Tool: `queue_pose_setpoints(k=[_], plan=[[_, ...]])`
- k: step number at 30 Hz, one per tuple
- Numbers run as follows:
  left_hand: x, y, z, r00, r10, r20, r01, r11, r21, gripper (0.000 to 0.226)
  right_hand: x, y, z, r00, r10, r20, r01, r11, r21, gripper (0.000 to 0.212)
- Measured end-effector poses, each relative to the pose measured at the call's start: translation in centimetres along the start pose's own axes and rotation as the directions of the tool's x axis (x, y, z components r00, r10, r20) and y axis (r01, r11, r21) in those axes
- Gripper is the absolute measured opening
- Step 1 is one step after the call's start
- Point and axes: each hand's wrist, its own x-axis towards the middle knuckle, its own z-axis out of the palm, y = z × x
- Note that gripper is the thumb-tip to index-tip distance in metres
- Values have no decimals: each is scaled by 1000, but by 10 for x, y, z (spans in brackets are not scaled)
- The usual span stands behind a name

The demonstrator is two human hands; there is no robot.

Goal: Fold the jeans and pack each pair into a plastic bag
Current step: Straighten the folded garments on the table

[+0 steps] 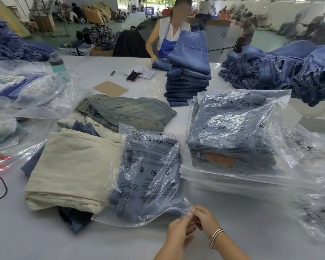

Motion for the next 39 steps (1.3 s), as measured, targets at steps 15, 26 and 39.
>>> queue_pose_setpoints(k=[15, 26, 39], plan=[[11, 0, -34, 954, 19, -299, -114, 947, -302, 29, -4, 20, -14, 971, -149, -187, 97, 961, -259, 43], [-5, 9, -142, 810, 92, -579, -359, 858, -366, 33, 2, 5, -56, 927, 4, -374, -55, 991, -126, 31], [-6, 39, -138, 909, 173, -378, -243, 959, -145, 8, -34, 5, 48, 897, 414, 154, -436, 775, 458, 48]])
